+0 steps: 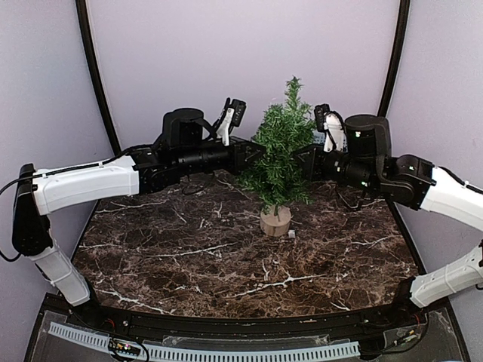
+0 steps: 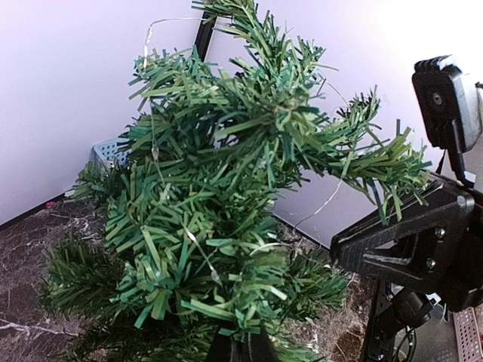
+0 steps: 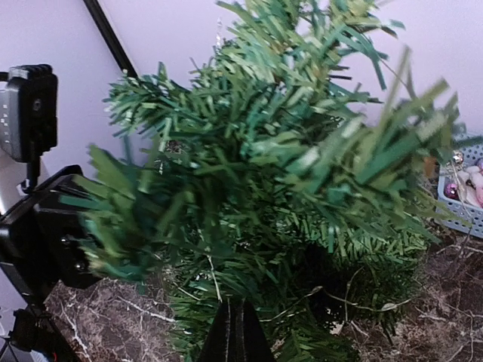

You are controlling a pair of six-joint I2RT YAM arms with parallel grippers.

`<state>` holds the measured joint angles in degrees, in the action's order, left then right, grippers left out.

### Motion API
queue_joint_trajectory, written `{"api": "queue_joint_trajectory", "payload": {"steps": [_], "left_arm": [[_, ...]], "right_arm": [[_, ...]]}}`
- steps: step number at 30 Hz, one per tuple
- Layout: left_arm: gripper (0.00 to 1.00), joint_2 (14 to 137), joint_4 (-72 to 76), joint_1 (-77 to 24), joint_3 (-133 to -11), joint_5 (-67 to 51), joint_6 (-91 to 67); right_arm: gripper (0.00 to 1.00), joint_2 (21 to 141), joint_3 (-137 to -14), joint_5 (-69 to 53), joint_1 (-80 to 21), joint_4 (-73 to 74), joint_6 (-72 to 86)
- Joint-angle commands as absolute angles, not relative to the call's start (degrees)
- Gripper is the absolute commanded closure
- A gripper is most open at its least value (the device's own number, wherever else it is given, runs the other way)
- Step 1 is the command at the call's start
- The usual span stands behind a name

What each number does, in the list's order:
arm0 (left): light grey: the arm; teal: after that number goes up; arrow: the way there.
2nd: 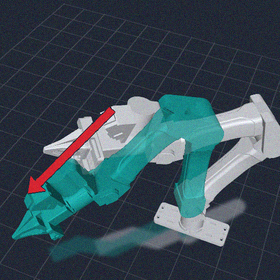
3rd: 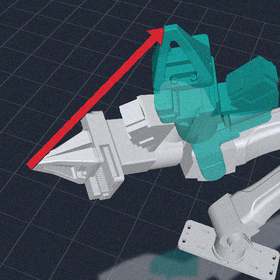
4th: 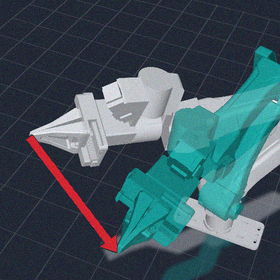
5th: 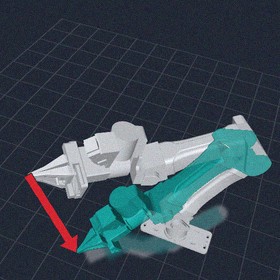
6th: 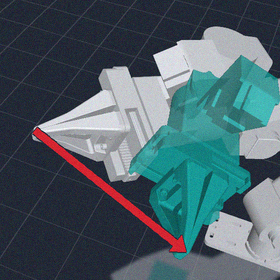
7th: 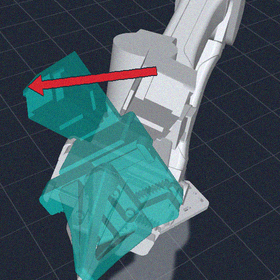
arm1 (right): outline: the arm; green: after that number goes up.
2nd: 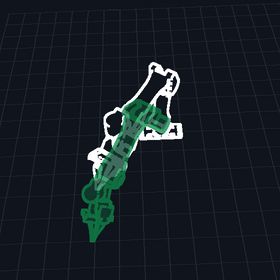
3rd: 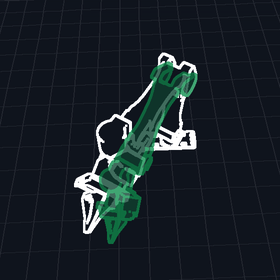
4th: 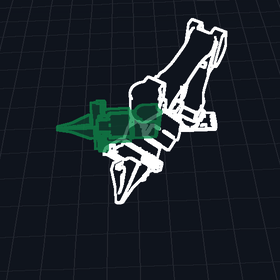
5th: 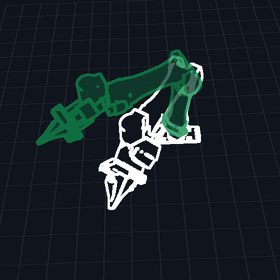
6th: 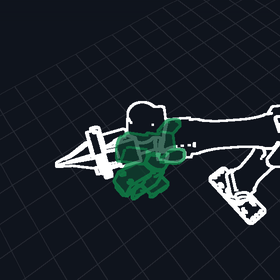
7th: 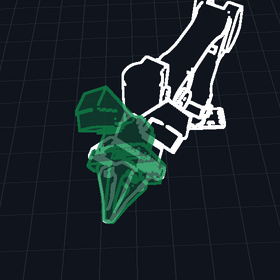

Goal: Decorate the small christmas tree

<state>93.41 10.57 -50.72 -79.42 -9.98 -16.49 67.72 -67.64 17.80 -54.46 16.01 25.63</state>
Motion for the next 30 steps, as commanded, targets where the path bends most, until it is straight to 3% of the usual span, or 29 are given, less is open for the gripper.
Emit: {"api": "queue_joint_trajectory", "payload": {"steps": [1, 25, 27, 30], "left_arm": [[1.0, 89.8, 10.7, -50.4, -78.4, -8.8, -15.4], [1.0, 89.1, 10.2, -50.4, -78.3, -9.9, -14.6], [0.94, 88.9, 10.3, -50.4, -78.4, -10.4, -14.0], [0.69, 87.9, 10.5, -50.4, -78.2, -10.5, -12.9]], "right_arm": [[1.0, 66.4, -65.5, 22.8, -54.1, 8.8, 28.6], [1.0, 67.2, -56.3, 16.0, -48.0, -3.9, 34.6], [0.9, 66.1, -55.9, 16.0, -48.0, -3.5, 34.6], [0.72, 63.7, -54.6, 16.6, -48.0, -3.0, 34.8]]}}
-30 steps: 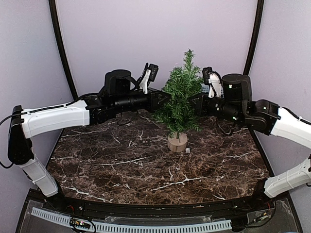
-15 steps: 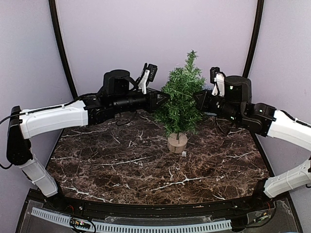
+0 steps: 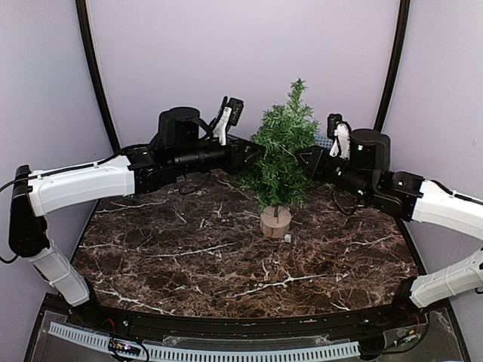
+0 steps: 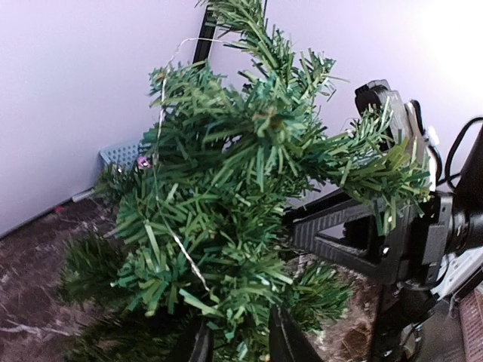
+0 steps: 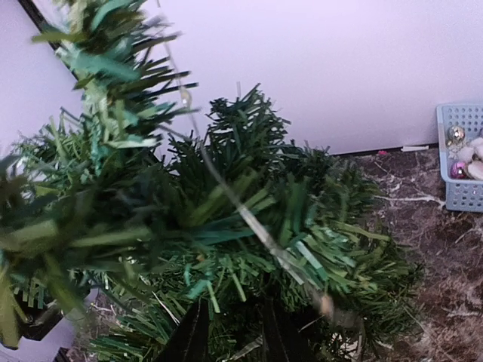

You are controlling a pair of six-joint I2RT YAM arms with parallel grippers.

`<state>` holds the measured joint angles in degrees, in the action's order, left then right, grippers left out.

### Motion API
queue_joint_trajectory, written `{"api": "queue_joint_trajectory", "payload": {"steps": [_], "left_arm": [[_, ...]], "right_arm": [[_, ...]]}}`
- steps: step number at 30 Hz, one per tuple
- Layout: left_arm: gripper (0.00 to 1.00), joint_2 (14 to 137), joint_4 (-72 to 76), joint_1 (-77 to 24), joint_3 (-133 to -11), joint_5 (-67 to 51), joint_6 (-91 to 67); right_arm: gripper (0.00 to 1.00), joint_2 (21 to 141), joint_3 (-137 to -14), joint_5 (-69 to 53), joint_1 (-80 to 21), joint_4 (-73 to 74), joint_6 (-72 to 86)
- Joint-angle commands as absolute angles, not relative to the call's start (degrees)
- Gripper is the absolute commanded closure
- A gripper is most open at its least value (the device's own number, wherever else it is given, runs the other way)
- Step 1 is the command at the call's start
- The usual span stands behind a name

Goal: Decorate the small christmas tree

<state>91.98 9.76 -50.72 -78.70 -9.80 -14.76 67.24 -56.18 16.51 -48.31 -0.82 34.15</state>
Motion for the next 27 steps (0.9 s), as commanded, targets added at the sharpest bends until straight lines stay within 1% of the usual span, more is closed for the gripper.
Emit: {"api": "queue_joint_trajectory", "payload": {"steps": [1, 2, 3, 4, 5, 6, 7, 9, 11, 15, 18, 24, 27], "left_arm": [[0.65, 87.6, 10.5, -50.4, -77.9, -10.2, -12.3], [0.56, 86.9, 10.6, -50.4, -77.6, -10.1, -11.9], [0.53, 86.0, 10.8, -50.4, -77.0, -9.9, -11.1], [0.47, 85.5, 11.1, -50.4, -76.6, -10.0, -10.5], [0.44, 84.6, 11.3, -50.4, -75.8, -10.0, -10.2], [0.38, 84.1, 11.8, -50.4, -74.8, -10.2, -9.5], [0.35, 83.2, 12.2, -50.4, -74.4, -10.5, -9.3], [0.25, 81.6, 12.7, -50.4, -73.1, -10.6, -8.8], [0.2, 80.1, 12.9, -50.4, -71.8, -10.0, -8.6], [0.15, 77.7, 12.7, -50.4, -69.9, -8.4, -8.6], [0.14, 76.4, 12.4, -50.4, -68.9, -7.4, -9.2], [0.1, 74.4, 9.9, -50.4, -68.2, -4.4, -11.2], [0.08, 73.9, 6.7, -49.7, -68.2, -2.1, -12.5]], "right_arm": [[0.66, 62.7, -54.0, 16.9, -48.0, -3.0, 34.8], [0.6, 61.7, -53.3, 17.2, -47.9, -3.1, 34.7], [0.54, 60.8, -52.7, 17.7, -47.9, -3.0, 34.7], [0.5, 60.0, -52.2, 18.0, -47.9, -3.0, 34.6], [0.47, 59.2, -51.8, 18.2, -47.7, -3.0, 34.5], [0.45, 58.4, -51.5, 18.4, -47.7, -2.9, 34.4], [0.41, 57.8, -51.3, 18.6, -47.6, -2.9, 34.3], [0.34, 56.1, -50.9, 18.9, -47.6, -3.0, 33.9], [0.26, 54.7, -50.5, 19.1, -47.5, -3.5, 33.5], [0.17, 52.4, -50.3, 20.2, -47.5, -3.5, 32.9], [0.11, 50.7, -50.2, 21.2, -47.5, -3.2, 32.5], [0.04, 51.0, -52.7, 26.8, -46.9, 4.0, 32.4], [0.03, 52.2, -55.1, 28.2, -44.3, 9.3, 32.5]]}}
